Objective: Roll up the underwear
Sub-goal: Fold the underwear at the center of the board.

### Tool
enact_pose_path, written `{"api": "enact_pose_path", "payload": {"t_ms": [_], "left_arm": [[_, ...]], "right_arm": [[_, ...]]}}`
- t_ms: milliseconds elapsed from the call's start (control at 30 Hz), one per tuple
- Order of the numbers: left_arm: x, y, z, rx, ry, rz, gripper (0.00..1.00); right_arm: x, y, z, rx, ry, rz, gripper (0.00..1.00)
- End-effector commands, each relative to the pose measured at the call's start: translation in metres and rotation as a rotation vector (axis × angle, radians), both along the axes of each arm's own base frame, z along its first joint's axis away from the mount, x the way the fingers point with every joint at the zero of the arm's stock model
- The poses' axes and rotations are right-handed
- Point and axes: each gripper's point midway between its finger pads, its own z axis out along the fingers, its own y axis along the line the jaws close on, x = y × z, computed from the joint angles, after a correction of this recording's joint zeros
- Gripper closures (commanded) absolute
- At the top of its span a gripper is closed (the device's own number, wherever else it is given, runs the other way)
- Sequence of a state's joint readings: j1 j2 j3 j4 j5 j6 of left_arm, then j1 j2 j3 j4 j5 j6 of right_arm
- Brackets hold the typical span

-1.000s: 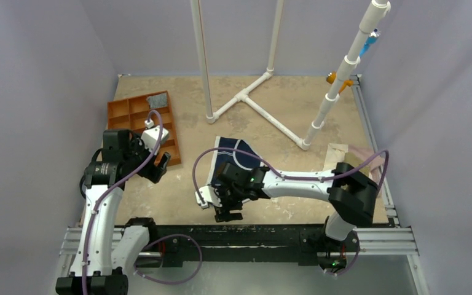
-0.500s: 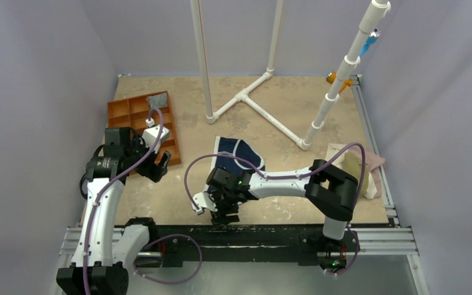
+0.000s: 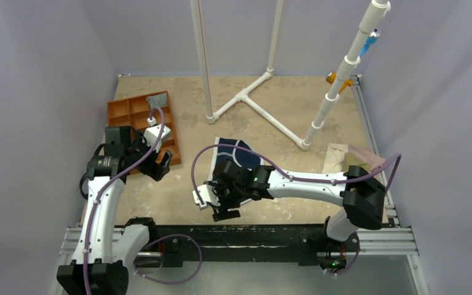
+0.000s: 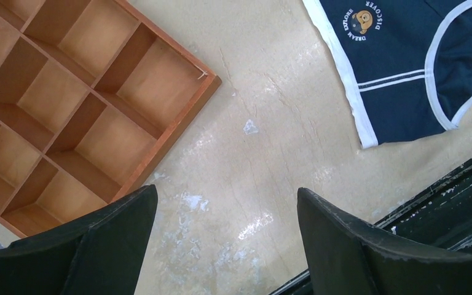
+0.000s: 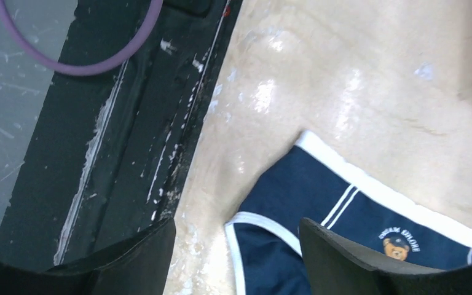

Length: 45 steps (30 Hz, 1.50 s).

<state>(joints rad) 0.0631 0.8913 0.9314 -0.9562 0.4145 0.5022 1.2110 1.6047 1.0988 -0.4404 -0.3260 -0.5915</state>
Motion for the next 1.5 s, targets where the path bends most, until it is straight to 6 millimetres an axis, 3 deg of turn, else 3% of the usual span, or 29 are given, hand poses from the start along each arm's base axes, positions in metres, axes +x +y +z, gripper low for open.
{"api": "enact_pose_path", "payload": {"t_ms": [0,400,667,900,1067,1167,1300,1467], "left_arm": [[0.012,-0.002,0.004,-0.009,-0.050,-0.019,0.17],[0.024,0.009,0.006,0.014,-0.038,0.056,0.18],[0.025,0.009,0.002,0.016,-0.025,0.053,0.18],[0.023,0.008,-0.003,0.016,-0.019,0.044,0.18],[0.022,0.008,-0.005,0.018,-0.019,0.039,0.19],[0.021,0.008,-0.005,0.021,-0.021,0.034,0.19],[0.021,0.009,-0.006,0.027,-0.031,0.029,0.18],[0.019,0.005,-0.011,0.008,-0.036,0.016,0.19]], "right_arm": [[0.009,0.008,0.006,0.049,-0.042,-0.040,0.29],[0.009,0.010,-0.031,-0.008,0.000,-0.081,0.52],[0.009,0.001,-0.055,-0.069,0.009,-0.099,0.57],[0.011,0.000,-0.065,-0.093,0.006,-0.113,0.59],[0.015,-0.006,-0.073,-0.129,-0.011,-0.130,0.66],[0.014,-0.008,-0.075,-0.141,-0.009,-0.133,0.76],[0.010,-0.004,-0.069,-0.124,0.018,-0.128,0.97],[0.010,0.002,-0.045,-0.076,0.075,-0.130,1.00]]}}
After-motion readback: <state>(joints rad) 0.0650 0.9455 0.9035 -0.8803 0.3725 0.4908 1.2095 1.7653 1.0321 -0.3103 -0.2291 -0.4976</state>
